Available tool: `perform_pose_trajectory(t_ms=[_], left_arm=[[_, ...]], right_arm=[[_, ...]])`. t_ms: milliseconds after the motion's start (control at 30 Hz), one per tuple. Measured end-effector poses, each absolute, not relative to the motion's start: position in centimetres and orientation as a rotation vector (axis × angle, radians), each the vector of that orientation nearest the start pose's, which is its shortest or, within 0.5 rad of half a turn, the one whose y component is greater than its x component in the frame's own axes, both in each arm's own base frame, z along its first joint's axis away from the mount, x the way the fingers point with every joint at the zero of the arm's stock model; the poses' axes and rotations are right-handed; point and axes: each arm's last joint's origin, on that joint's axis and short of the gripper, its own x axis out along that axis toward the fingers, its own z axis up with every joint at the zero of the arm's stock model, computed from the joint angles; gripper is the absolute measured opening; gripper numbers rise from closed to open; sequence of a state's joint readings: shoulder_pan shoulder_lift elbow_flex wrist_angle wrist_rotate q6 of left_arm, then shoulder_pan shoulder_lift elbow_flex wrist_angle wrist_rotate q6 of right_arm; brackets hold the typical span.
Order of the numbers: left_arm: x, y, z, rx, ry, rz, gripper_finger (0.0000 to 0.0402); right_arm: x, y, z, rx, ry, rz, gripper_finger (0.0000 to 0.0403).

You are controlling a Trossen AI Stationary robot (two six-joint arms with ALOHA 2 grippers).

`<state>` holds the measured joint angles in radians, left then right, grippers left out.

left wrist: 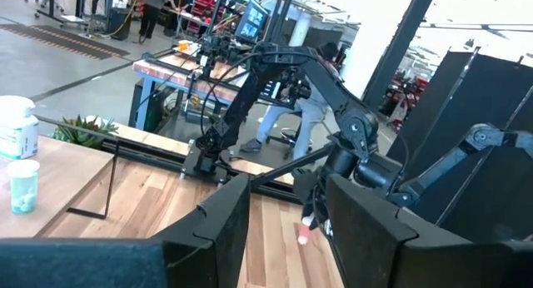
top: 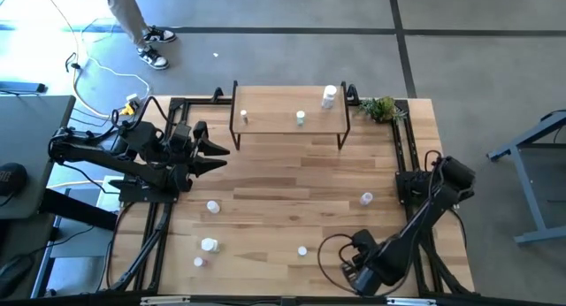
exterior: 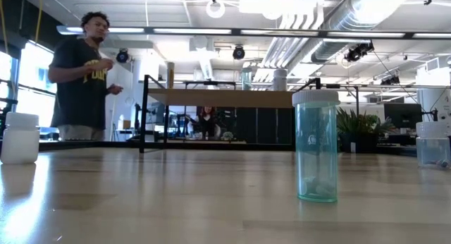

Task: Pick and place medicine bottles onto shelf by color
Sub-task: Put the pink pill bottle on the shelf

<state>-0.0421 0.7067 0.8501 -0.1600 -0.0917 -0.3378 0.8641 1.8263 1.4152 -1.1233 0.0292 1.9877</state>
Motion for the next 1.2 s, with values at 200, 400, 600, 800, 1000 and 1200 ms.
perform_pose_trajectory(t_ms=[200, 400, 600, 800, 1000, 1200], left_arm=[[15.0, -0.4, 36.7, -0.32, 0.013, 0.054, 0.0149], [14.9, -0.4, 35.8, -0.314, 0.11, 0.071, 0.0149], [14.7, -0.3, 34.8, -0.303, 0.21, 0.087, 0.0149], [14.7, -0.3, 34.5, -0.3, 0.242, 0.092, 0.0149], [14.5, -0.2, 34.2, -0.275, 0.273, 0.14, 0.0149], [14.5, 0.0, 34.1, -0.274, 0.273, 0.161, 0.0149]], right_arm=[[25.6, 23.7, 24.7, 0.925, 1.238, -0.797, 0.0104], [29.5, 20.3, 27.6, 0.906, 1.123, -0.741, 0.0104], [32.8, 16.1, 30.7, 0.858, 1.04, -0.659, 0.0103], [35.0, 11.7, 33.7, 0.79, 0.976, -0.588, 0.0103], [36.1, 7.6, 36.2, 0.7, 0.908, -0.56, 0.0103], [36.4, 3.5, 37.9, 0.604, 0.884, -0.55, 0.0103]])
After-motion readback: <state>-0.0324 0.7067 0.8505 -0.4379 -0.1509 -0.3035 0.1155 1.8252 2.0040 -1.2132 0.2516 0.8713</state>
